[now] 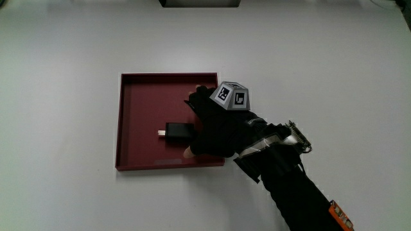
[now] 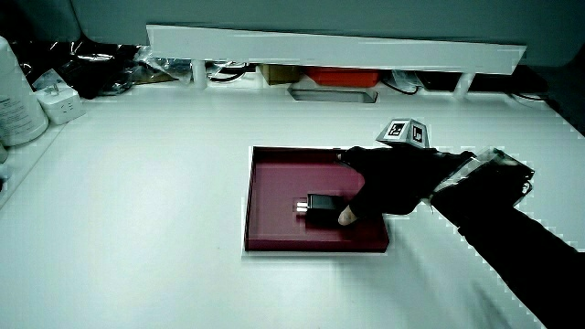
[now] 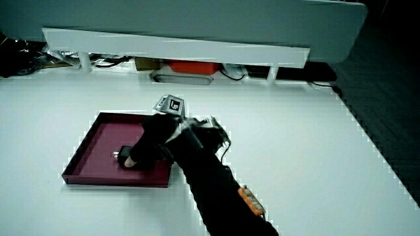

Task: Pick charger from plate

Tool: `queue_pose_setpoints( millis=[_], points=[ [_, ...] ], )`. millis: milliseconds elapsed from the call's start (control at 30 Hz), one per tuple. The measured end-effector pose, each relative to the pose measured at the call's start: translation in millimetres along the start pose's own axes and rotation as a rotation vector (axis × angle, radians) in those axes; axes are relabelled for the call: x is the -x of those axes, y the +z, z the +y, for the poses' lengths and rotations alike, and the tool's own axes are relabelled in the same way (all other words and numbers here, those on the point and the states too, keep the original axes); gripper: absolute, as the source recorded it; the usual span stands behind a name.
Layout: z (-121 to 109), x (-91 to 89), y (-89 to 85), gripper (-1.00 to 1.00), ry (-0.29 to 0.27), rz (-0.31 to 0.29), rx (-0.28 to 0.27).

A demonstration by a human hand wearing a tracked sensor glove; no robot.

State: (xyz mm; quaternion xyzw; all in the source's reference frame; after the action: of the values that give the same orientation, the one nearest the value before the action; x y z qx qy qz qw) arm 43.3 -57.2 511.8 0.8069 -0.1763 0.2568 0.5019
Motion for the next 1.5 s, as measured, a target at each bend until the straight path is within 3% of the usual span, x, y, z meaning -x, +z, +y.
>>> queue_pose_setpoints(
  millis=[267, 467, 533, 667, 867, 1100, 1500],
  points=[
    [19.0, -8.1, -15.9, 0.00, -0.035, 0.006, 0.038],
    [22.8, -7.2, -21.2, 0.00, -0.032, 0.001, 0.025],
    [27.4, -11.2, -22.9, 0.06, -0.052, -0.005, 0.033],
    [26.3, -9.7, -21.9, 0.19, -0.039, 0.006, 0.020],
    [23.1, -8.6, -19.5, 0.38, -0.007, 0.009, -0.040],
    [18.9, -1.5, -18.6, 0.59, 0.000, -0.053, -0.134],
    [19.9, 0.7, -21.9, 0.97, 0.009, -0.089, -0.161]
  ],
)
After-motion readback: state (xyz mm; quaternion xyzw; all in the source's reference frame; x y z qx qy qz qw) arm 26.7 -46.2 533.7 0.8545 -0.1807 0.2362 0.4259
